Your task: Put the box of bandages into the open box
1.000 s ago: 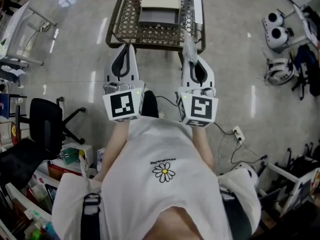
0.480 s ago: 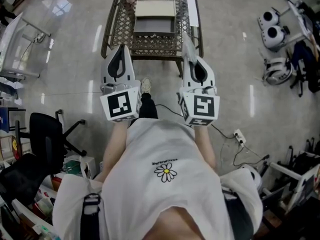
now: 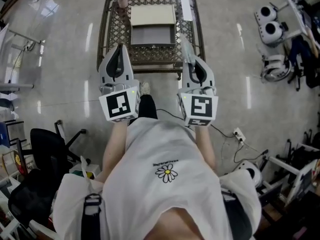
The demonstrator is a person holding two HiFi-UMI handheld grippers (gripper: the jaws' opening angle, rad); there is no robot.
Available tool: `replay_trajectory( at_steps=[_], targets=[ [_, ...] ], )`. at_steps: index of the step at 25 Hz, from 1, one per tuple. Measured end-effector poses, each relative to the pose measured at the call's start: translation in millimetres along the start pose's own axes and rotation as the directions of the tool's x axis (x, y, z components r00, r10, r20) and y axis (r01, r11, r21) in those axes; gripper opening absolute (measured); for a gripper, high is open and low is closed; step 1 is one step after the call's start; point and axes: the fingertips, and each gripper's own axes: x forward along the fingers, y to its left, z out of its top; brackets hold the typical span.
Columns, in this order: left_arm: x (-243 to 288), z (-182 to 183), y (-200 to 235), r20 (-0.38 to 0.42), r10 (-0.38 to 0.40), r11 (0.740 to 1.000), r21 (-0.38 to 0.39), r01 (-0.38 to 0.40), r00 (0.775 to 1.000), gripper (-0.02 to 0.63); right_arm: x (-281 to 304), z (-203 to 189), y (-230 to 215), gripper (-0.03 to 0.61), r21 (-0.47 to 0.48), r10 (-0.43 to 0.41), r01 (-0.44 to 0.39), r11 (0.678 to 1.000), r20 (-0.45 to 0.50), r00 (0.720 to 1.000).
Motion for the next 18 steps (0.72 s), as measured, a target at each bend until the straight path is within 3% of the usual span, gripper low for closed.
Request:
replay_trajectory(
  at_steps=[10, 18],
  targets=[
    [118.0, -17.2, 44.9, -0.029, -0.087, 0.996, -0.020, 0.086, 0.996, 0.020, 115.8, 20.5, -14.3, 0.043, 0.008, -0.063, 0.064, 0.998, -0.078, 0.995],
    [188.8, -45.7, 73.5, -0.081, -0.139, 0.990, -0.044, 0.136, 0.987, 0.020, 182.0, 19.2, -14.8, 0.043, 0.153, -0.053, 0.074, 0.985, -0.134, 0.990]
  ],
)
